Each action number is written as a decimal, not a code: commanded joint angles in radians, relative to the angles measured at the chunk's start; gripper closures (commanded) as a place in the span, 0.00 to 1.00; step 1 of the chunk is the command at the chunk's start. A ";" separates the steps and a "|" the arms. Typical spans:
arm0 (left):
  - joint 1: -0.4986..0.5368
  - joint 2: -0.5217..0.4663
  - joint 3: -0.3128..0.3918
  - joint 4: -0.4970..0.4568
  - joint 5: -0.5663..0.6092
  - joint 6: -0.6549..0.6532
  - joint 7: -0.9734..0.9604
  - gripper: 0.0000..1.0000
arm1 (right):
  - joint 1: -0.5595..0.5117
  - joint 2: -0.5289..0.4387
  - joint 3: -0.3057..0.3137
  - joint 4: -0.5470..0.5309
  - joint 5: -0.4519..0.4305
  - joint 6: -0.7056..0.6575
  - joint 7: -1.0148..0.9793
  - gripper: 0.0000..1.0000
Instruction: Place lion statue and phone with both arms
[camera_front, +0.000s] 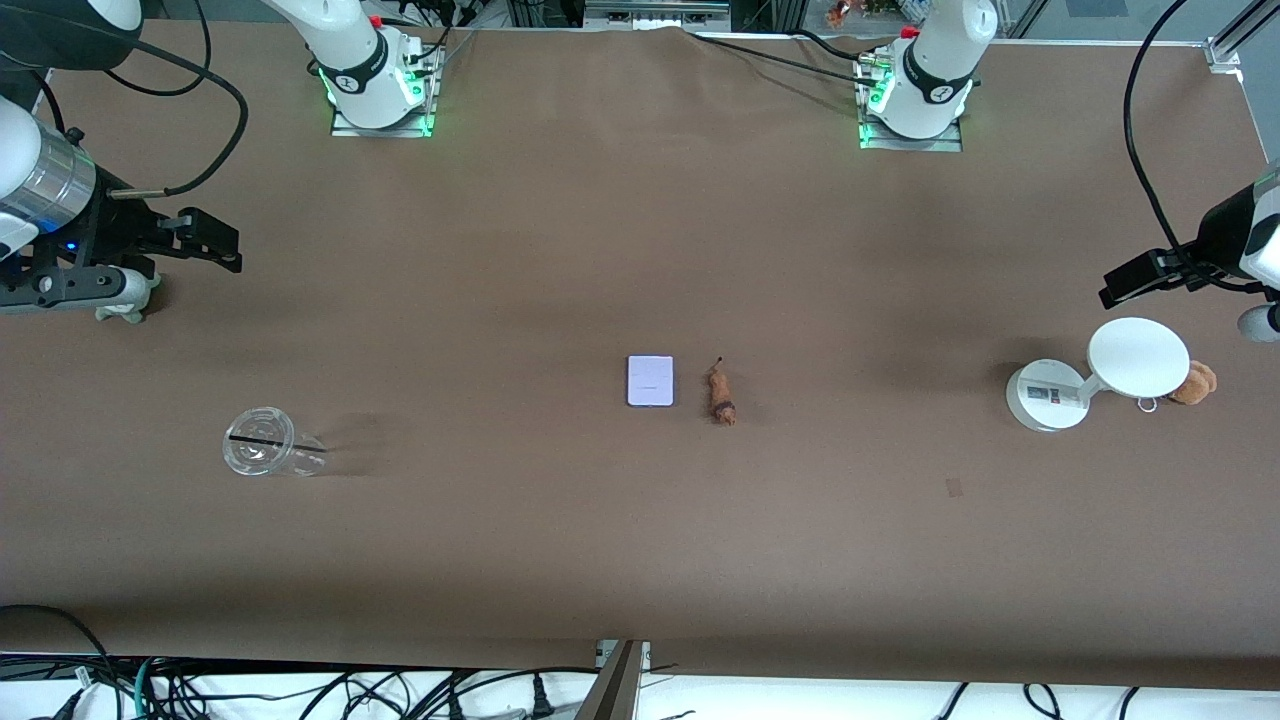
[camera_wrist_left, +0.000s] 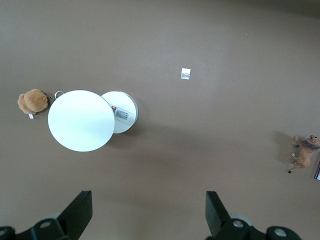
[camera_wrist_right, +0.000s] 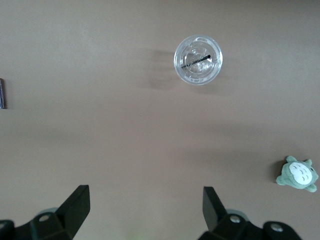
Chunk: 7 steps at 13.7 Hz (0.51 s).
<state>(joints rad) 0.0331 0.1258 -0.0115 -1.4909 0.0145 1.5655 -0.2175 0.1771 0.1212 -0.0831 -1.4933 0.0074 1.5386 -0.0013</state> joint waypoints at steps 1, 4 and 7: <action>0.008 0.015 -0.001 0.032 -0.031 -0.024 0.020 0.00 | -0.005 -0.006 0.005 0.002 0.016 0.000 0.015 0.00; 0.008 0.015 -0.001 0.034 -0.031 -0.024 0.020 0.00 | -0.005 -0.006 0.006 0.002 0.016 0.000 0.015 0.00; 0.008 0.017 -0.001 0.034 -0.034 -0.024 0.020 0.00 | -0.004 -0.008 0.005 0.004 0.016 -0.003 0.015 0.00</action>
<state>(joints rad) 0.0332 0.1271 -0.0116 -1.4909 0.0137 1.5655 -0.2175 0.1771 0.1213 -0.0830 -1.4933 0.0074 1.5392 -0.0007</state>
